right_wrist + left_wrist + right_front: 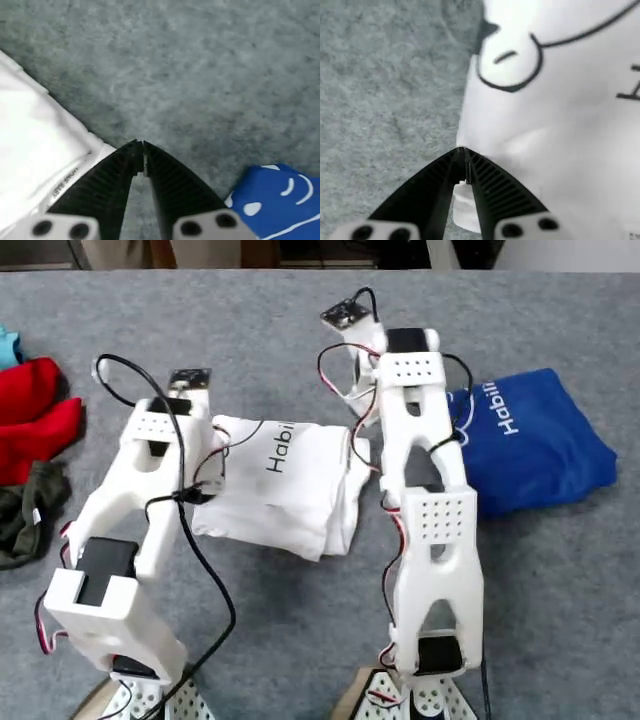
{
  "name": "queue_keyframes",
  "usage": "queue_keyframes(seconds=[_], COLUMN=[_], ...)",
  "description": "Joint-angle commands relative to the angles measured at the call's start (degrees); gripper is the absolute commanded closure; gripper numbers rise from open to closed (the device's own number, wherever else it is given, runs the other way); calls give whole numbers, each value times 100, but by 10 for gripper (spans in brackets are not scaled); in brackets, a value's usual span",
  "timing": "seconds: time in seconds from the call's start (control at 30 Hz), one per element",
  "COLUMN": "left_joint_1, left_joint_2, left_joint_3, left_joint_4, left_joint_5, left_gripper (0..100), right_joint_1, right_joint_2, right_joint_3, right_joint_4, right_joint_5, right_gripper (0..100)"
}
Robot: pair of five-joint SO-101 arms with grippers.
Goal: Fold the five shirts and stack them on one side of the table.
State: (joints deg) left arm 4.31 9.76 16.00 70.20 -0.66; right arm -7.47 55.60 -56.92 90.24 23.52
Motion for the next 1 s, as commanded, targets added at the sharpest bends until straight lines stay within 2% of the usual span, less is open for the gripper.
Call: queue_keyframes(seconds=[0.0,0.13,0.23,0.43,0.53,0.7,0.97], left_joint_1=[290,316,325,176,-255,-1134,-2251], left_joint_2=[-303,-576,-945,-1965,-2466,-3073,-3565], left_joint_3=[-44,-352,-457,-237,-114,325,1196], left_joint_4=[-9,202,440,826,853,853,818], left_joint_5=[-26,-9,-18,-62,-62,-141,-712], left_gripper=[981,981,981,981,981,981,981], right_joint_1=[119,66,92,-382,-734,-1182,-1956], right_joint_2=[-13,-163,-681,-2686,-3776,-5262,-6554], right_joint_3=[-1051,-1903,-1411,1727,3292,5349,7618], right_joint_4=[527,1240,1231,1204,1125,589,-299], right_joint_5=[53,0,-9,598,1046,1582,2549], right_gripper=[995,995,995,993,982,853,843])
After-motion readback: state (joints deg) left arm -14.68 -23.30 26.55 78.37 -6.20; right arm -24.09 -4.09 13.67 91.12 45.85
